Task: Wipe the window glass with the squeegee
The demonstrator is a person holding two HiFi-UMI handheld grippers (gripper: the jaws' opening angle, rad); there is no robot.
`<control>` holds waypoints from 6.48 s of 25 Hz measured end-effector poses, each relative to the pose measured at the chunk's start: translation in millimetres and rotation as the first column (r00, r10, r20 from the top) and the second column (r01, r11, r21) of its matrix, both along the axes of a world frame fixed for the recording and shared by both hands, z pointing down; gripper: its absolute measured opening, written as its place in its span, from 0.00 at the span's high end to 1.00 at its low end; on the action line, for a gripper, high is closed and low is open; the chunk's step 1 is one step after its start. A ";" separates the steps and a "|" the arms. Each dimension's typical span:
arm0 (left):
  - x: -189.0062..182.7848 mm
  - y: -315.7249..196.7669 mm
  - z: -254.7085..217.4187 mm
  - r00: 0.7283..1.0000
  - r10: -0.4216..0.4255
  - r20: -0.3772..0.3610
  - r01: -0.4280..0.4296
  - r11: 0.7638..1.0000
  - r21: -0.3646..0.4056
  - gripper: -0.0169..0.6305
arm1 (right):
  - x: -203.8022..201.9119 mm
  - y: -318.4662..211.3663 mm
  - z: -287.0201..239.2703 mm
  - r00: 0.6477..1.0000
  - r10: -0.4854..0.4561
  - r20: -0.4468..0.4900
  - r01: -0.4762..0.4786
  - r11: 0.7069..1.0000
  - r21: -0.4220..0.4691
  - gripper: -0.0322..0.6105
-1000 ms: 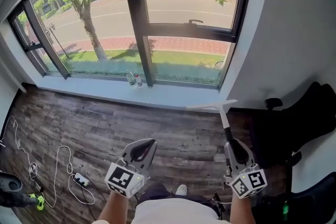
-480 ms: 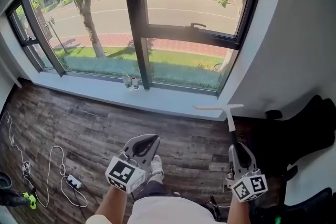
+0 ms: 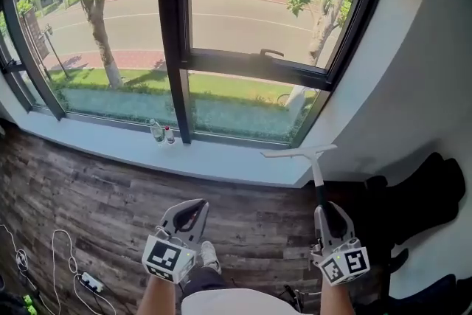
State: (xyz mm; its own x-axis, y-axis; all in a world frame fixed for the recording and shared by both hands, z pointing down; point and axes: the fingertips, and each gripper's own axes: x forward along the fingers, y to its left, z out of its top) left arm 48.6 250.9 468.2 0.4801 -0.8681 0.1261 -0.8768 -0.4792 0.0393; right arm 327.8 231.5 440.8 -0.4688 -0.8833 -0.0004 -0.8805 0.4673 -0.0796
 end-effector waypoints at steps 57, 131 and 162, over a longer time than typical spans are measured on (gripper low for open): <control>57.1 -480.2 -77.0 0.976 0.215 0.022 -0.216 0.971 0.104 0.95 | 67.5 -509.8 -145.3 0.967 0.253 0.028 -0.249 0.920 0.302 0.79; 19.4 -509.8 -62.0 0.982 0.189 -0.016 -0.188 0.980 0.057 0.95 | 86.8 -694.1 -315.7 0.910 0.413 -0.034 -0.343 0.797 0.497 0.79; 25.3 -497.0 -58.9 0.976 0.214 0.026 -0.215 0.976 0.038 0.95 | 88.1 -685.3 -210.6 0.908 0.406 -0.101 -0.346 0.865 0.363 0.79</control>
State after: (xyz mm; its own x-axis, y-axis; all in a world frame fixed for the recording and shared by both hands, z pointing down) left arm 73.9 -246.1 409.3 0.6535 -0.7495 0.1059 -0.7536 -0.6573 -0.0016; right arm 415.8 -453.9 230.2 -0.1200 -0.9543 -0.2738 -0.9802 0.0701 0.1854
